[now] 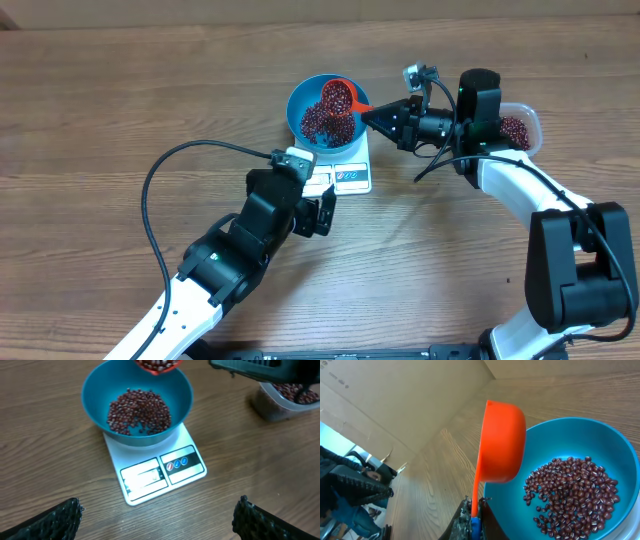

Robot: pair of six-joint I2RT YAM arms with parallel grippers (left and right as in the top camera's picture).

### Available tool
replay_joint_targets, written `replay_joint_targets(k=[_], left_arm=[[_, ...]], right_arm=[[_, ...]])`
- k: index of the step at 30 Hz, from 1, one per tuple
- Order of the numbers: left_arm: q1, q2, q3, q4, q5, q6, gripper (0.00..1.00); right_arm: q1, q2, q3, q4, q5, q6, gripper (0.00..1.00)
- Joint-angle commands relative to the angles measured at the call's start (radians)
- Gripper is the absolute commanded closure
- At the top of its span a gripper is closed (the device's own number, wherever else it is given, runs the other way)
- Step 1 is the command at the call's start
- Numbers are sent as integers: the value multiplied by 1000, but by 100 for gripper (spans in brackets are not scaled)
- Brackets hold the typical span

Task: Scoop item into bowl and weigh 150g on scale
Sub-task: 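Tilt the scoop with the right gripper to pour beans into the bowl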

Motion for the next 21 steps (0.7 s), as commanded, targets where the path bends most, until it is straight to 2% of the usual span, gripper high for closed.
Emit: replay_joint_targets(k=[1,6,21], left_arm=[[5,0,24,1,-43,-42,0],[5,0,24,-6,-80,-43,1],[5,1,24,-11,-84,-42,0]], right_arm=[[4,3,2,15,-1,-13,96],[4,3,2,68,-1,-23,96],[4,3,2,55,25,-338,96]])
